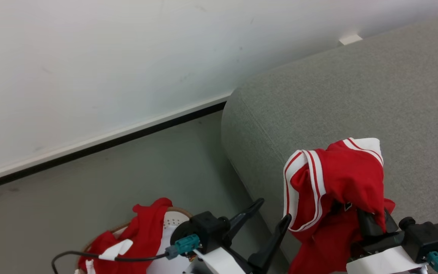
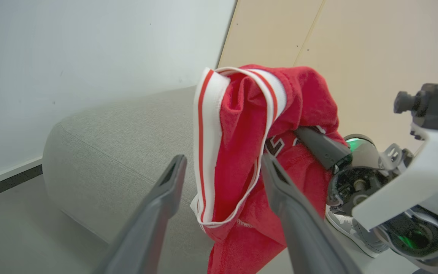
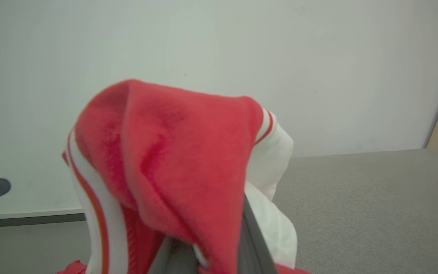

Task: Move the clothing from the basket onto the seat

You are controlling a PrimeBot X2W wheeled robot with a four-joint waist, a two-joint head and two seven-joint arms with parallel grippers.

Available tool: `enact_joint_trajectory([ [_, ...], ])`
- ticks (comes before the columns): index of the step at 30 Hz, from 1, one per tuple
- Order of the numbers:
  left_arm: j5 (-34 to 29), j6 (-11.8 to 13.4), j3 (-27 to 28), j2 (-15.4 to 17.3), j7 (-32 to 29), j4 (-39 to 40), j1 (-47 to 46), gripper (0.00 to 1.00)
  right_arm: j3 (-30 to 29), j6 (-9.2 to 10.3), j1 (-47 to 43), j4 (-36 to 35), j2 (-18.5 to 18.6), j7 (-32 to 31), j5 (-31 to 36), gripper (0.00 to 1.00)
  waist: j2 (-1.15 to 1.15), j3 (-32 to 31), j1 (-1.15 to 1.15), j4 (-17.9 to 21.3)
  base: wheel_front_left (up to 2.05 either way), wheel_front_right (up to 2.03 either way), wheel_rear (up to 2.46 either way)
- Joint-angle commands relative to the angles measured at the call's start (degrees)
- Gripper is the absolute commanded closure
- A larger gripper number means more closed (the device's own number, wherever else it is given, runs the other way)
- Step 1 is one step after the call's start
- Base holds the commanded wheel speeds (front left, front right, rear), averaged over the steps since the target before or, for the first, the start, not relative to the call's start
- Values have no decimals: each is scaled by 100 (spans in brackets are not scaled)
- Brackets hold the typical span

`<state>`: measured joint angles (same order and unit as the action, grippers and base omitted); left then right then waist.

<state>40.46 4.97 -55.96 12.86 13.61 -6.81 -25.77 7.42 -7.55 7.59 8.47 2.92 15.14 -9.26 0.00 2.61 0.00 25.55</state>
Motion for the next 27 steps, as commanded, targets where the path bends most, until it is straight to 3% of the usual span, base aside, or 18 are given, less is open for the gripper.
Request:
enact_joint_trajectory([
  [1, -69, -28, -8, 25, -25, -17, -95, 0, -44, 12, -32, -83, -1, 1, -67, 100, 0, 283, 0, 184, 0, 0, 0],
  [8, -315, -127, -116, 204, -272, 123, -501, 0, -573, 12, 407, -220, 2, 1, -275, 100, 0, 1181, 0, 39, 0, 0, 0],
  [14, -620, -304, -119, 499, -599, 413, -1174, 0, -1114, 12, 1536, -58, 29, 0, -565, 100, 0, 2383, 0, -324, 0, 0, 0],
  [22, -856, -424, 43, 853, -798, 718, -1864, 0, -1615, 12, 3588, 975, 867, -115, -579, 100, 0, 3533, 0, -719, 0, 0, 0],
  [27, -884, -413, 178, 979, -809, 871, -2057, 0, -2137, 13, 4537, 1566, 1350, -286, -586, 100, 0, 3899, 0, -872, 0, 0, 0],
])
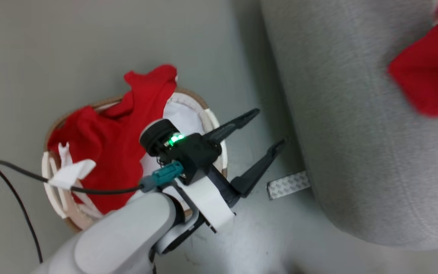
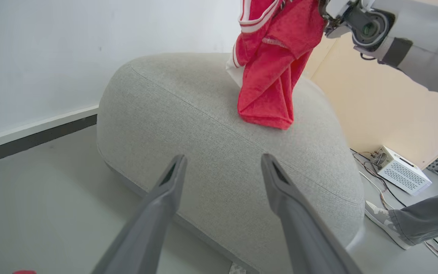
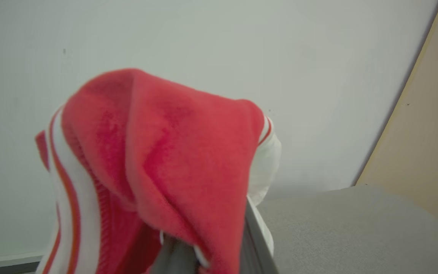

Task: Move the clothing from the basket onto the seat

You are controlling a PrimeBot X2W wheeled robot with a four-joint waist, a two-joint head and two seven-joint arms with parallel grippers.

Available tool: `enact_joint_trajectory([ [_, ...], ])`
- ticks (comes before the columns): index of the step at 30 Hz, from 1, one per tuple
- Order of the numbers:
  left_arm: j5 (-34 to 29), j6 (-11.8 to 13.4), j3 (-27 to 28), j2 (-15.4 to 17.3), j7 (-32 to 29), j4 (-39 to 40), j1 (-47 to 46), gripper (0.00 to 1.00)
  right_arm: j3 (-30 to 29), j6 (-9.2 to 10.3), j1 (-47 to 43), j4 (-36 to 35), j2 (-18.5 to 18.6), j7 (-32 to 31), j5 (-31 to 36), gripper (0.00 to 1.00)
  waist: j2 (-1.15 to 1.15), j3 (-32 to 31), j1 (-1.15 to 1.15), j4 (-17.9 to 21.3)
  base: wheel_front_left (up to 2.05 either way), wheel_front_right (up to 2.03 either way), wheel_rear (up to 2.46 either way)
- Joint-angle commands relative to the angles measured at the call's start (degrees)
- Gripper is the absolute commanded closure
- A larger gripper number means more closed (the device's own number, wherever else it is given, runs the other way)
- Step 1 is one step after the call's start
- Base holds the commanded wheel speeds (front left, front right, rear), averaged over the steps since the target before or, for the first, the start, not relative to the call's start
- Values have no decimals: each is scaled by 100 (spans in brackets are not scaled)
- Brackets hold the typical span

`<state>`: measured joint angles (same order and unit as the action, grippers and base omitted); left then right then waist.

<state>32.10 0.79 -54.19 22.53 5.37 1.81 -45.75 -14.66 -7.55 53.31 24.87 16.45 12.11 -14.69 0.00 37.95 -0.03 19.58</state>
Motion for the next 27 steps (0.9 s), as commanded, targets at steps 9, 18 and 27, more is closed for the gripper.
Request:
enact_joint_trajectory([
  [9, 43, 69, 163, 334, 104, 163, 59, 0, -945, 12, 772, 1420, 436, 45, 747, 91, 0, 689, 3, -590, 0, 0, 0],
  [18, 100, 162, 164, 392, 412, -37, 381, 0, -1418, 12, 60, 1897, -67, 308, 1169, 0, 0, 225, 3, -550, 0, 0, 0],
  [27, 373, 381, 408, 478, 822, -402, 1051, 0, -849, 12, -1576, 429, -877, 310, 935, 0, 0, -976, 3, -335, 0, 0, 0],
])
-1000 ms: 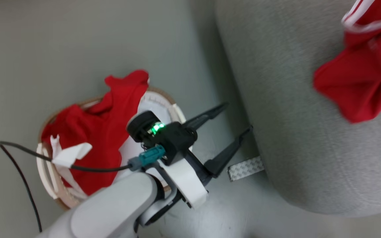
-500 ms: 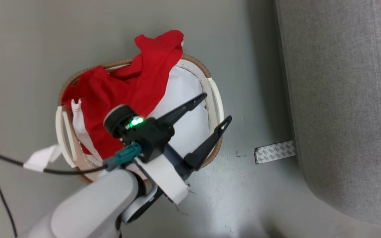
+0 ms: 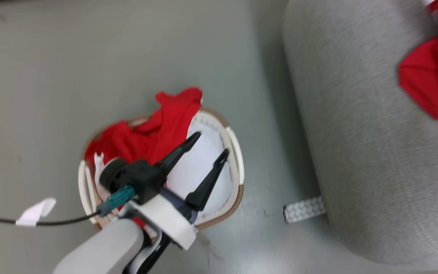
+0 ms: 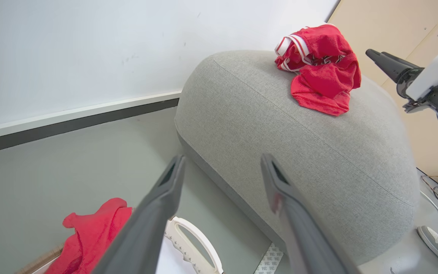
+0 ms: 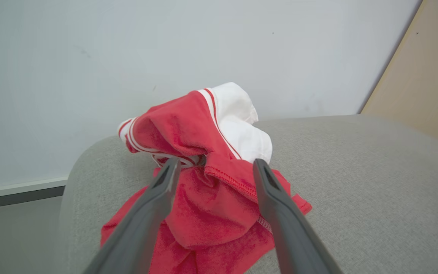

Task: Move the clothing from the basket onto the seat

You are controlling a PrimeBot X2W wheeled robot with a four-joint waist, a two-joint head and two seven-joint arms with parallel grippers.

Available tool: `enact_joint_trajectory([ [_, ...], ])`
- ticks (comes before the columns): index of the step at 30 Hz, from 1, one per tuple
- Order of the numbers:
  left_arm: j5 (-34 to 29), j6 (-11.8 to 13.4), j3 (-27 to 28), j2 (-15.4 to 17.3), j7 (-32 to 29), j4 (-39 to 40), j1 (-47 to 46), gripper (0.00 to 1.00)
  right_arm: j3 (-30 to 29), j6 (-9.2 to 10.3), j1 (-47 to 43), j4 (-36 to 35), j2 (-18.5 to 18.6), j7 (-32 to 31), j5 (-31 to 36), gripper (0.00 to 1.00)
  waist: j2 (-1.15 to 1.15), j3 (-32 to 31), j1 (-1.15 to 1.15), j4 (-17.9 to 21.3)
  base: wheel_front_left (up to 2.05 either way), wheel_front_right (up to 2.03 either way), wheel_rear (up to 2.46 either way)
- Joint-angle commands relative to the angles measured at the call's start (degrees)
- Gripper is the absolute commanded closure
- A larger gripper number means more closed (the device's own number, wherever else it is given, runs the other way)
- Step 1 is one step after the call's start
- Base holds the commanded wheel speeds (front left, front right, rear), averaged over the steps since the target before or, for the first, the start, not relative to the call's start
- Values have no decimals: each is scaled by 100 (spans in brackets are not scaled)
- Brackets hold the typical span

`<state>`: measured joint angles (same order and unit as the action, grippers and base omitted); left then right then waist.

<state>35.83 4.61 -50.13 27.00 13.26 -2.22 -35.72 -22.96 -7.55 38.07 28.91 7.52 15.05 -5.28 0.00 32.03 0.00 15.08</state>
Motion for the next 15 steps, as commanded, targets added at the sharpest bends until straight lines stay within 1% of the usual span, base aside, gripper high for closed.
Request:
enact_joint_trajectory([
  [1, 50, 29, 45, 33, 76, -52, 169, 0, 69, 12, -231, -114, -42, 17, -15, 0, 0, -551, 0, 135, 0, 0, 0],
  [4, 198, 139, 231, -61, 151, -177, 552, 0, 336, 12, -783, -514, -179, 17, -71, 0, 0, -1037, 0, 133, 0, 0, 0],
  [7, 293, 262, 503, -177, 186, -271, 980, 0, 594, 12, -1348, -853, -274, 17, -117, 0, 0, -1471, 0, 37, 0, 0, 0],
  [11, 178, 322, 1211, -431, 191, -211, 1643, 0, 886, 12, -2057, -1247, -364, 9, -130, 0, 0, -1923, 0, -174, 0, 0, 0],
  [15, -116, 279, 1962, -650, 192, -223, 2306, 0, 1154, 12, -2625, -1541, -412, 10, -107, 0, 0, -2292, 0, -364, 0, 0, 0],
])
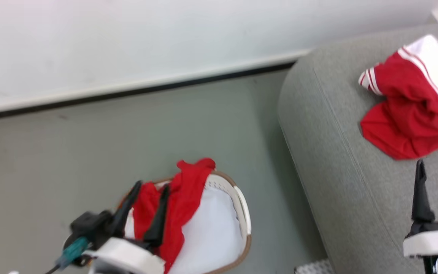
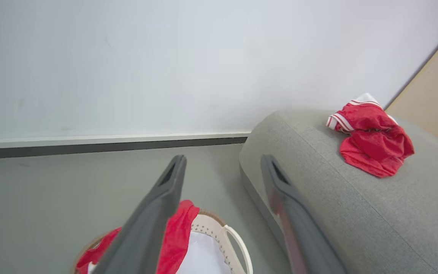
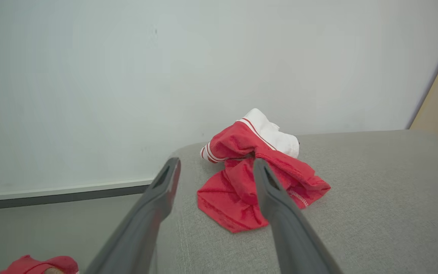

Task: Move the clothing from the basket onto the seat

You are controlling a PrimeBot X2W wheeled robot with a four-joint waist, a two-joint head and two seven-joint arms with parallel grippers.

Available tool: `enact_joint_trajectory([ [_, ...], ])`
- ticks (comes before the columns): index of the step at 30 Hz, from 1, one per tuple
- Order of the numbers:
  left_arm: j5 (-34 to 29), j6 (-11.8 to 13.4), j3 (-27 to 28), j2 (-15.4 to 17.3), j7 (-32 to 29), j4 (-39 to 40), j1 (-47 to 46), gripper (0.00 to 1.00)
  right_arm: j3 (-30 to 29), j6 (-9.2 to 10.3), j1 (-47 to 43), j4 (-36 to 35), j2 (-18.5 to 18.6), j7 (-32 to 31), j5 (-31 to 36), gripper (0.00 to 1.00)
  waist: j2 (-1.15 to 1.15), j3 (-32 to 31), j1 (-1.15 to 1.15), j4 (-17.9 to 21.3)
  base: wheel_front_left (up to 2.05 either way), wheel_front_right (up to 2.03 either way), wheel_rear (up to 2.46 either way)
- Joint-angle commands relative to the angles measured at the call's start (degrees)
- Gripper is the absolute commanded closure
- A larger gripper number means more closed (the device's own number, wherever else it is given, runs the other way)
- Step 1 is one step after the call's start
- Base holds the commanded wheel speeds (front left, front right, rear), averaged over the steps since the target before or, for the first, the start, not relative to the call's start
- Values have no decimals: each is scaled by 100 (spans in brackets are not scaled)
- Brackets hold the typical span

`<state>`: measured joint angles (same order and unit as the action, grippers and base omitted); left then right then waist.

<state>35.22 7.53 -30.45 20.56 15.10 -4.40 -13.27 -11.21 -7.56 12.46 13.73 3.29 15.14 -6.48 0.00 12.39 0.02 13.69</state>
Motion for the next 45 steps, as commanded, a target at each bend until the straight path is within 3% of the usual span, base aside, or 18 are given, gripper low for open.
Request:
enact_joint_trajectory([
  [1, -136, -23, 171, -76, 6, -4, 238, 0, 30, 13, -179, -83, 7, 0, -10, 0, 0, -414, -2, -265, 0, 0, 0],
  [7, -605, -192, 1070, -469, 7, -133, 1157, 0, 426, 13, -891, -209, -26, 0, -81, 0, 0, -959, -2, -532, 0, 0, 0],
  [19, -1516, -686, 2079, -1130, 7, -363, 1888, 0, 1196, 13, -1614, -4, -31, 1, -507, 0, 0, -1420, -2, -969, 0, 0, 0],
  [31, -1950, -1155, 2560, -1523, 7, -550, 1961, 0, 1401, 14, -1534, 172, -32, 1, -561, 0, 0, -1488, -2, -1054, 0, 0, 0],
  [45, -2134, -1353, 2825, -1695, 7, -636, 1955, 0, 1488, 14, -1599, 206, -33, 1, -618, 0, 0, -1466, -2, -983, 0, 0, 0],
])
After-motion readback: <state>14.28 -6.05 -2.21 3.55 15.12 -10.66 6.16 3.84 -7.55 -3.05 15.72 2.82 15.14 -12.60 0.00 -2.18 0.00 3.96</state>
